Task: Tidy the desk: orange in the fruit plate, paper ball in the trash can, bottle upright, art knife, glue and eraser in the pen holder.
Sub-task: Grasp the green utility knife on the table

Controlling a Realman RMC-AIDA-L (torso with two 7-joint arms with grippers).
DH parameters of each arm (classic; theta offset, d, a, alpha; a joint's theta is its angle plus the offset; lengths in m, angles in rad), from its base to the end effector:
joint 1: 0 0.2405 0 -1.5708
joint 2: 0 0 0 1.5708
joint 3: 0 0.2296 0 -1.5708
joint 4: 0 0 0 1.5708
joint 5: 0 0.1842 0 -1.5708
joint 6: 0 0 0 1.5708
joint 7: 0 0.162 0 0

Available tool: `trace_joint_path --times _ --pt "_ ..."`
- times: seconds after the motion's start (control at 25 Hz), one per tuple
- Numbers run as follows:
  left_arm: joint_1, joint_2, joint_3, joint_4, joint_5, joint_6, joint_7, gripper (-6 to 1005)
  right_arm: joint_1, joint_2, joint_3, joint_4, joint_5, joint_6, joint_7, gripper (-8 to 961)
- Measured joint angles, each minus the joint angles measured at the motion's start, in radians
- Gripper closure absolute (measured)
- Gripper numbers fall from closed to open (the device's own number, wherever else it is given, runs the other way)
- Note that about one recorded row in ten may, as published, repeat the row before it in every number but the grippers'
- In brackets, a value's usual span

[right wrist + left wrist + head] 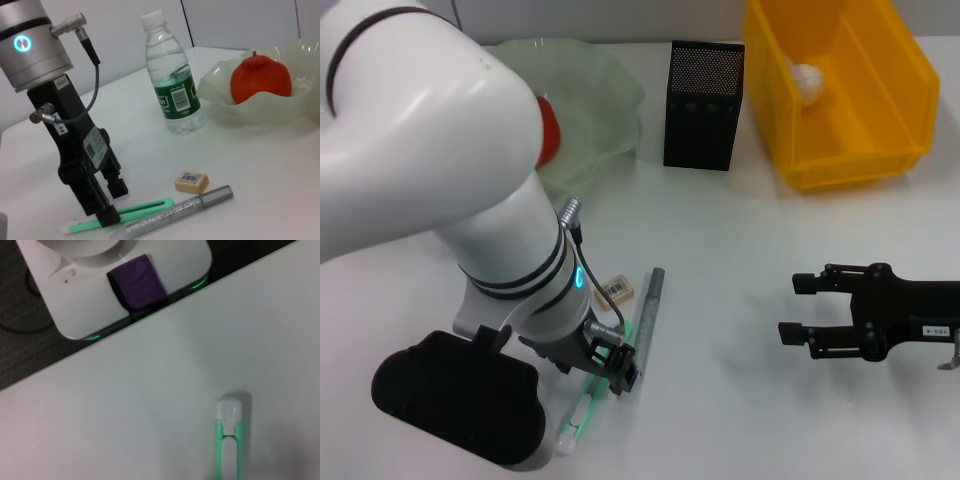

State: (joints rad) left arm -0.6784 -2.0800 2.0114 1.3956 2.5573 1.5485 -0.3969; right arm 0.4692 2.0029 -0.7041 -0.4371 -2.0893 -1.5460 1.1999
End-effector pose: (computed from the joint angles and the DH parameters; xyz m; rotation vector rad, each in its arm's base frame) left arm -0.1443 0.2548 -0.0829 1.3419 -2.1823 -0.5117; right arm 0.2690 0.2617 -0.0192 -2.8208 0.6841 0.5629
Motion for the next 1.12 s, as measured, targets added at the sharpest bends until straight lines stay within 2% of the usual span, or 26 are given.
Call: trace_joint_path --times 0.52,1.12 --pt "-0.027 0.000 0.025 -0.057 0.014 -0.028 -0.007 403 -0.003 0.000 0.000 0.001 0.000 0.015 -0.023 185" --pt "-0.021 0.000 0.066 -0.031 0.009 -0.028 -0.013 508 -0.004 0.001 0.000 0.002 0.000 0.021 -0.037 185"
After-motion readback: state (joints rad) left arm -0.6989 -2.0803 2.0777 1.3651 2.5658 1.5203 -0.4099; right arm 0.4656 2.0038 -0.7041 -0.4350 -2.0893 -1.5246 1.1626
